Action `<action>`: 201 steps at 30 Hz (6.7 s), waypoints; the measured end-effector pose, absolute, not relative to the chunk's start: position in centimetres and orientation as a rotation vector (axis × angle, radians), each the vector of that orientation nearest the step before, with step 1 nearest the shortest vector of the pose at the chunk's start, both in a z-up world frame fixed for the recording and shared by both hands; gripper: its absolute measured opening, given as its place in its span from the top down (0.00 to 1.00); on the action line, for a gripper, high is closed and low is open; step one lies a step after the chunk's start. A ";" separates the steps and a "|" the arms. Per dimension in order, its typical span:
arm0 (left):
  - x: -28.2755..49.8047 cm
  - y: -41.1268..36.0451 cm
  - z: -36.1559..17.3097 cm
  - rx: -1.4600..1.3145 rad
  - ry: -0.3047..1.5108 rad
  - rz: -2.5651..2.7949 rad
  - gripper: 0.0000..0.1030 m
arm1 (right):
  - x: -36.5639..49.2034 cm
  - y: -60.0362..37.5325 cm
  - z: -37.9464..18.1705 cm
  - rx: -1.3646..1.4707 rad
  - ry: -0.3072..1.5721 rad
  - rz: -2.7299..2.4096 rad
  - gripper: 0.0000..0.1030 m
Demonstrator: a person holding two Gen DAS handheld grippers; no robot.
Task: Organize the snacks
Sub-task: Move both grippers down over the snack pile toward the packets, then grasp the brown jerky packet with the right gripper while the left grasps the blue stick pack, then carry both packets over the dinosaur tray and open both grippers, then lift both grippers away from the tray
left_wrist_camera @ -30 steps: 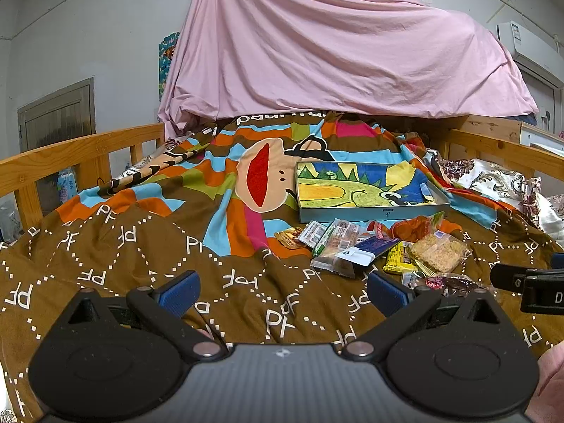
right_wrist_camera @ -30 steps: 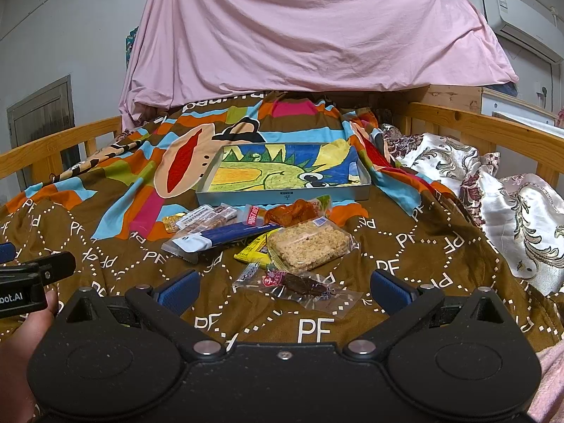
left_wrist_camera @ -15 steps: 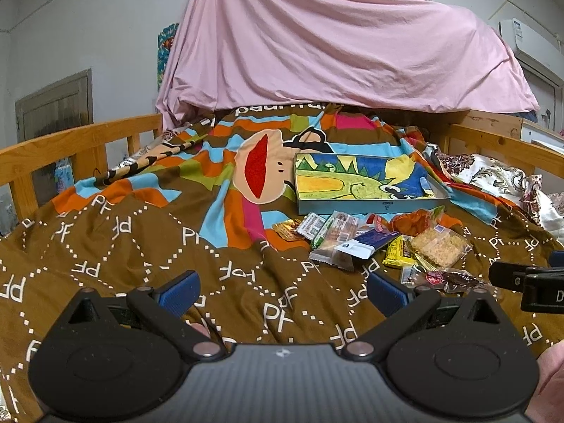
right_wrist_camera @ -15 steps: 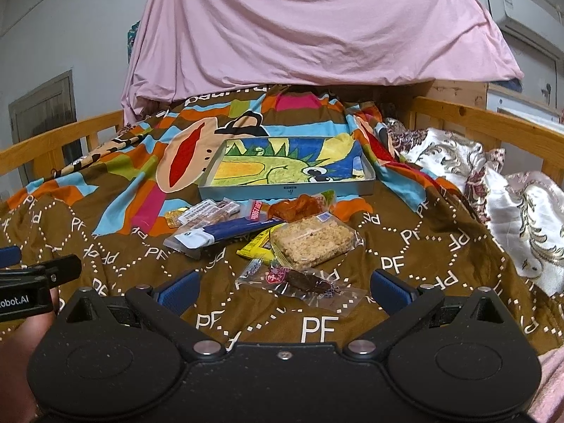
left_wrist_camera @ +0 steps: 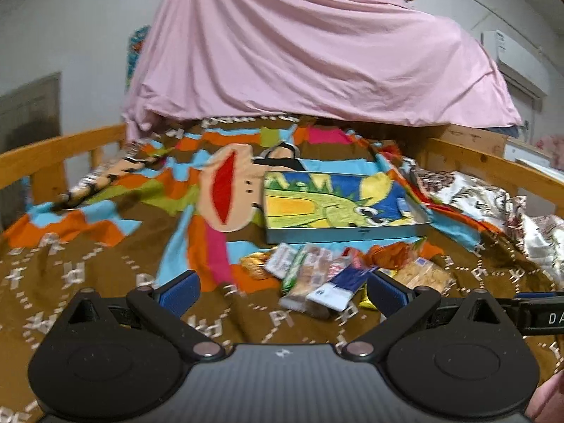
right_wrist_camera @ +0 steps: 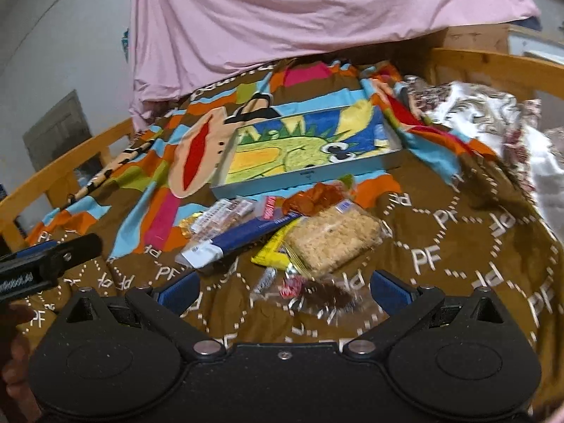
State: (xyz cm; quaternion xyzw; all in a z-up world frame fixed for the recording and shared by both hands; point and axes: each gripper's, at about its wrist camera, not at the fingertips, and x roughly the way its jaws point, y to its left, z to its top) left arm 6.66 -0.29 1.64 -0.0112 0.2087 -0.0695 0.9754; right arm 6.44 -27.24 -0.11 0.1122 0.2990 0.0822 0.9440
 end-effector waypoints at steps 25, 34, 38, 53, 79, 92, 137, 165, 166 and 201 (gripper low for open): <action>22.9 -8.3 -2.1 0.282 0.651 -0.682 0.00 | 17.3 -31.1 -3.5 -0.186 0.746 0.698 0.00; 26.4 -8.6 -5.0 0.293 0.790 -0.753 0.01 | 18.7 -31.9 -5.0 -0.131 0.832 0.705 0.01; 27.1 -8.8 -5.2 0.267 0.815 -0.782 0.04 | 18.0 -31.8 -4.9 -0.139 0.843 0.746 0.01; 28.4 -9.1 -5.4 0.218 0.894 -0.725 0.26 | 17.6 -31.5 -5.3 -0.165 0.873 0.746 0.22; 25.7 -9.3 -6.6 0.271 1.000 -0.629 0.46 | 17.0 -30.3 -6.2 -0.273 0.868 0.745 0.49; 25.2 -9.1 -6.8 0.261 0.998 -0.591 0.62 | 17.2 -29.8 -6.6 -0.265 0.850 0.728 0.50; 31.9 -13.7 7.1 0.087 0.378 -0.227 0.69 | 31.6 -35.7 1.4 0.043 0.182 0.108 0.52; 46.7 -18.5 -5.9 -0.012 0.664 -0.094 0.68 | 43.7 -37.8 -9.1 0.158 0.529 0.093 0.51; 46.8 -18.6 -6.2 -0.011 0.673 -0.094 0.68 | 43.7 -37.9 -9.1 0.153 0.531 0.093 0.51; 33.9 -10.0 5.9 -0.136 0.368 -0.077 0.01 | 30.9 -36.5 2.9 0.094 0.164 0.071 0.01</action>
